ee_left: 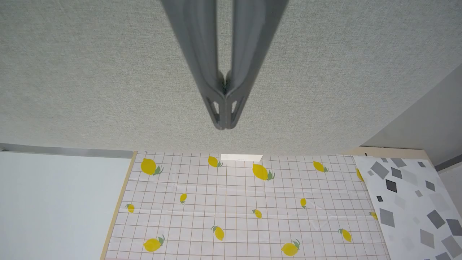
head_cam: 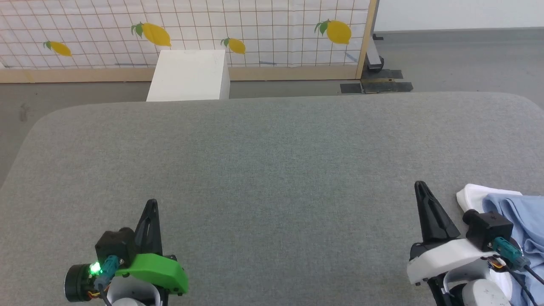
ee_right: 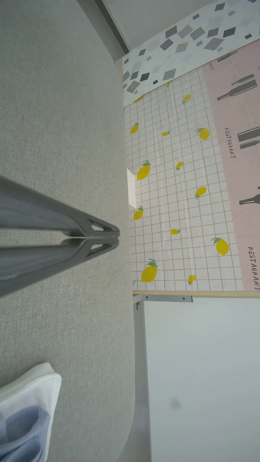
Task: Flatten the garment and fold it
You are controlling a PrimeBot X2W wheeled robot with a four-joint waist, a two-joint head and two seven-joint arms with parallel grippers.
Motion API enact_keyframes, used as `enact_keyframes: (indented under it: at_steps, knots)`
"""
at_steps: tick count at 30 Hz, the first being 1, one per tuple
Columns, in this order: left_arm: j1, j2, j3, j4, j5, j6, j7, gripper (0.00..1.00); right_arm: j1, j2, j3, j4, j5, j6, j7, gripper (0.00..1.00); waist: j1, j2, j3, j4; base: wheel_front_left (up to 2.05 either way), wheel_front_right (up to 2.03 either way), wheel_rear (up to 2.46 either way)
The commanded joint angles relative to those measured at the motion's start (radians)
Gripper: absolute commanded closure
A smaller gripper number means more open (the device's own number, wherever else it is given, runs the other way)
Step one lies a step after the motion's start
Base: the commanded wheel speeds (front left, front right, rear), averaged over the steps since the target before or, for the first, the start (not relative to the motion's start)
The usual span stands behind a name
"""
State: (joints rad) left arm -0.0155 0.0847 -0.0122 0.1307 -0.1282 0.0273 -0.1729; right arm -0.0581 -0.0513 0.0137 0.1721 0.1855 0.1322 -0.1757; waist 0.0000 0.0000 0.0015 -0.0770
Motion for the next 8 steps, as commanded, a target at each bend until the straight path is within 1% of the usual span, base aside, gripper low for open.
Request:
enact_keyframes:
  at_steps: [1, 8]
  knots:
    - [0.005, -0.008, 0.003, -0.006, 0.019, -0.005, 0.006, 1.0, 0.018, 0.0, -0.001, -0.01, -0.01, -0.001, 0.006, 1.0, 0.0, 0.0, 0.0, 0.001, 0.0, 0.0, 0.0]
    - [0.006, -0.01, 0.003, -0.017, 0.028, -0.007, 0.02, 1.0, 0.021, 0.0, -0.002, -0.024, -0.025, -0.001, 0.02, 1.0, 0.0, 0.0, 0.0, 0.008, 0.0, 0.0, 0.0]
